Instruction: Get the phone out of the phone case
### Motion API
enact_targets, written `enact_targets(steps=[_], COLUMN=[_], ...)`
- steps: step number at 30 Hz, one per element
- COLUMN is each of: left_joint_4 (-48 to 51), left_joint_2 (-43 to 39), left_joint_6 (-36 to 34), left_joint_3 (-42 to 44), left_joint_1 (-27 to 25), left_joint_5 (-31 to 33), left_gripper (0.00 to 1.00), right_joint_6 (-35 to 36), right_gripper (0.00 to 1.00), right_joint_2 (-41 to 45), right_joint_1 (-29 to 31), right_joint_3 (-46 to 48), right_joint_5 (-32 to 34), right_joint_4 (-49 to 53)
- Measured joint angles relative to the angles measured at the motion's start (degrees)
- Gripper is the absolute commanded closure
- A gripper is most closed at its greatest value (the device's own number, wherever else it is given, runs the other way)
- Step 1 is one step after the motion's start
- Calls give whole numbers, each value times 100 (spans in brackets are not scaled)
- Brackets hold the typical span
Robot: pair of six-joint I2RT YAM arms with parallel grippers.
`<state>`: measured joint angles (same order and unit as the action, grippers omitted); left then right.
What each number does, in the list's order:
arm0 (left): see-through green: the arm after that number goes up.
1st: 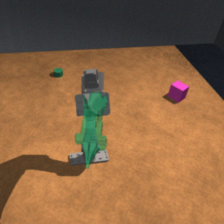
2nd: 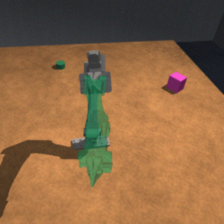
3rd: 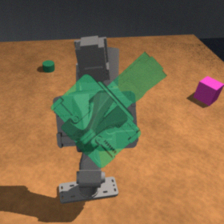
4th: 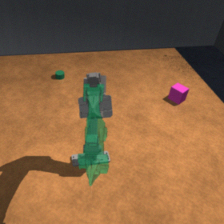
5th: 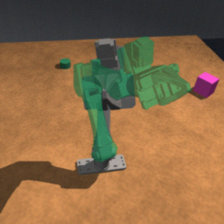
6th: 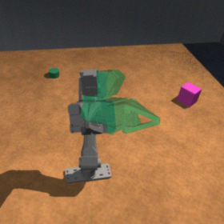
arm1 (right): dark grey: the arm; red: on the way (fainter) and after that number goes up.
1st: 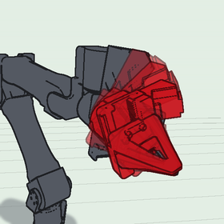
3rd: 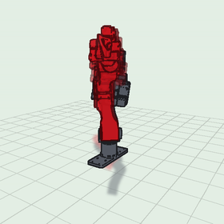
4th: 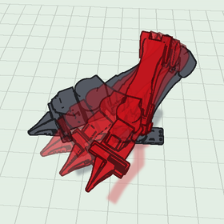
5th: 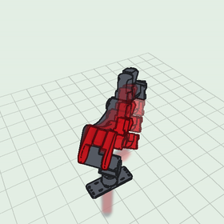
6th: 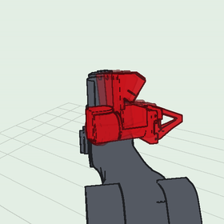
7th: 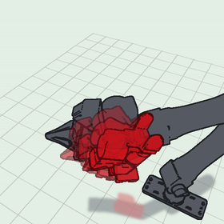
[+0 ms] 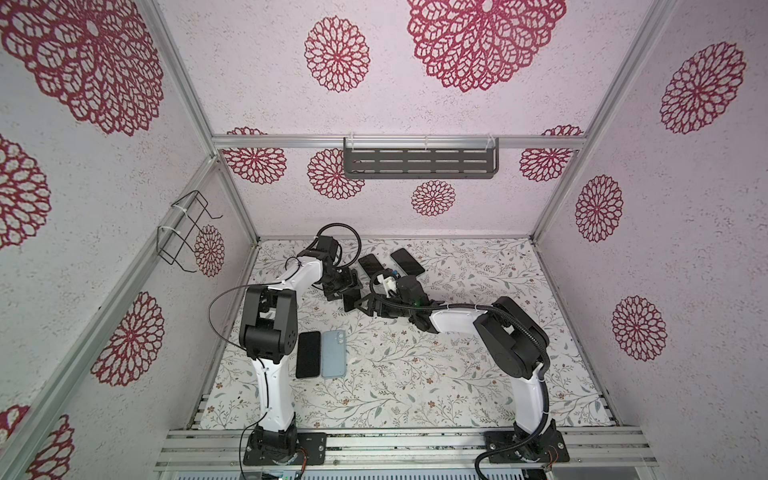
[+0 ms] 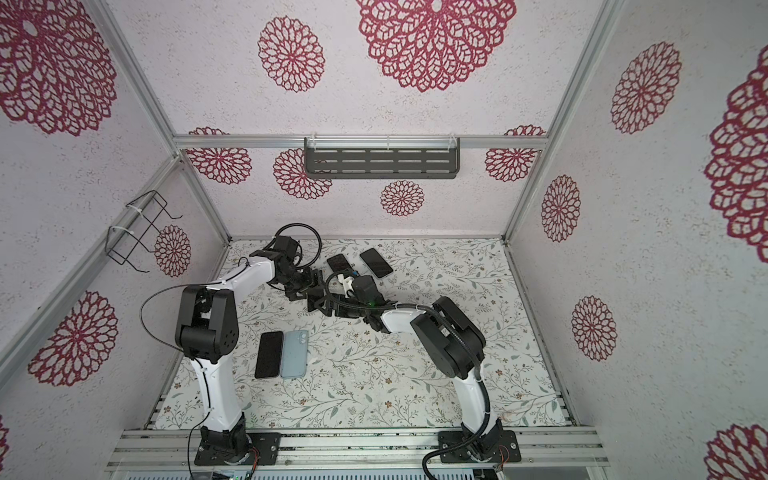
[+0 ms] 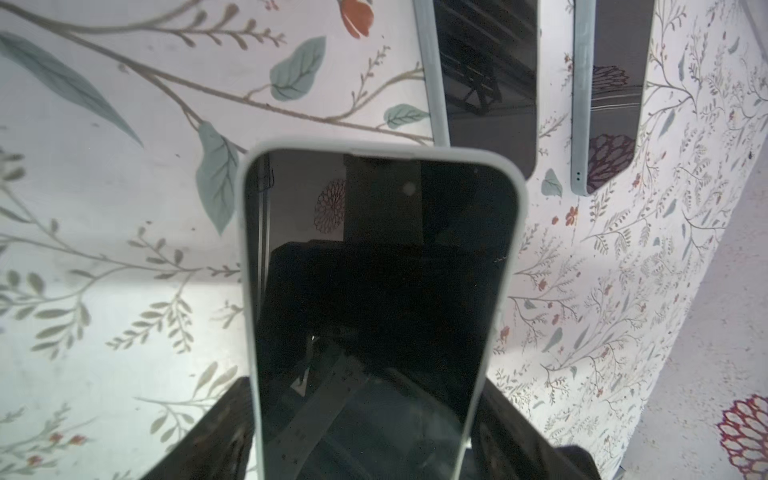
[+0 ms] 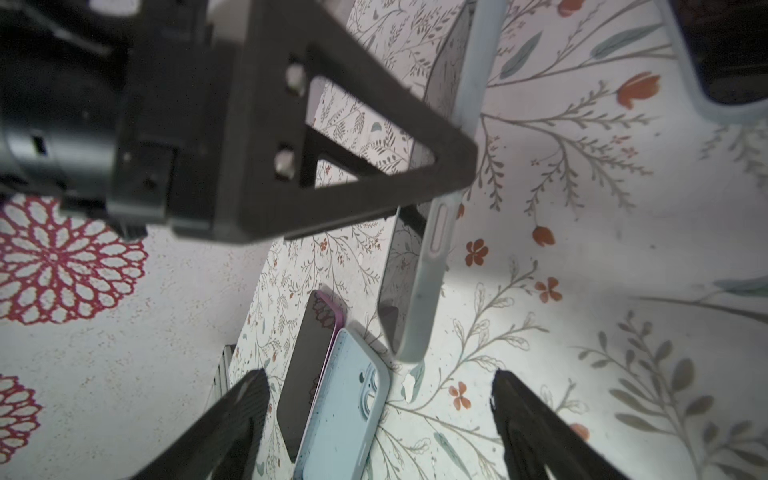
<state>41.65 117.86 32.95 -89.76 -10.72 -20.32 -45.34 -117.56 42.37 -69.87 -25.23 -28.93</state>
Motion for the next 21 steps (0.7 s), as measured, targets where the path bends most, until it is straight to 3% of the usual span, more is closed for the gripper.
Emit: enact_targets(steps=[15, 21], left_joint_4=[-603, -874], left_joint_2=[-297, -612], left_joint_6=[511, 651], left_joint_3=[542, 645], left_joint_1=[-280, -369], left_joint_5=[-208, -313], left_gripper=[58, 59], right_joint_6=[-212, -271], right_gripper=[39, 60], right_joint_2=[-138, -149], right_joint_1=[-76, -76], right_joint_3=[15, 114], right_joint_5=[120, 166], right_joint_4=[-173, -208])
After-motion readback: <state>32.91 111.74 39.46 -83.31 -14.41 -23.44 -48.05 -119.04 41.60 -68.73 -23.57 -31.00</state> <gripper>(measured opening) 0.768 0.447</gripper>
